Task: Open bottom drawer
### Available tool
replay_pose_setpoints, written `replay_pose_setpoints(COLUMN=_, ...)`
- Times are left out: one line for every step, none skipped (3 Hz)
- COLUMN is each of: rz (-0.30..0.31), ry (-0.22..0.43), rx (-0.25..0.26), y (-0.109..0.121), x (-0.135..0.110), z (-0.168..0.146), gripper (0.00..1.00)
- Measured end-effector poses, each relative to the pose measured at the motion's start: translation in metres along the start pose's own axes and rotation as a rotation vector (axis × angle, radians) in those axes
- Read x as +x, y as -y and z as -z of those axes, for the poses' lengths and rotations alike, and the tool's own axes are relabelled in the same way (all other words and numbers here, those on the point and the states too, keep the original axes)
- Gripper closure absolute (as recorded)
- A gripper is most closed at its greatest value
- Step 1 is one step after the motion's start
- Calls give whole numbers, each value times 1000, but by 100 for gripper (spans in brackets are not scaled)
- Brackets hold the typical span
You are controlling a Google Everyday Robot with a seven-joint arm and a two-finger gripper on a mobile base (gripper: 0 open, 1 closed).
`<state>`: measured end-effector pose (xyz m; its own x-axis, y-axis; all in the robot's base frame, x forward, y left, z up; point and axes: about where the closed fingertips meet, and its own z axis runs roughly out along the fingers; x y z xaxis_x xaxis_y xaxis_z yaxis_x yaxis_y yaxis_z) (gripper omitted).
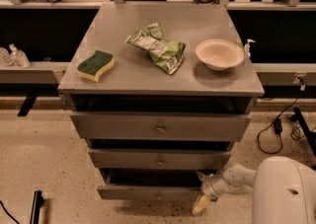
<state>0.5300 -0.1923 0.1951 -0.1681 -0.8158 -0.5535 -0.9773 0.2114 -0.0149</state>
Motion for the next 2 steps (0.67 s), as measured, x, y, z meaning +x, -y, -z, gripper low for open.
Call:
replay_pose_setpoints(rz=-10, ry=6, rx=-26, y=-1, x=0, z=-6, gripper=0)
replay_pose_setpoints(rz=-14, ry=20, rx=-81, y=-10, x=-2, z=-20, gripper=7)
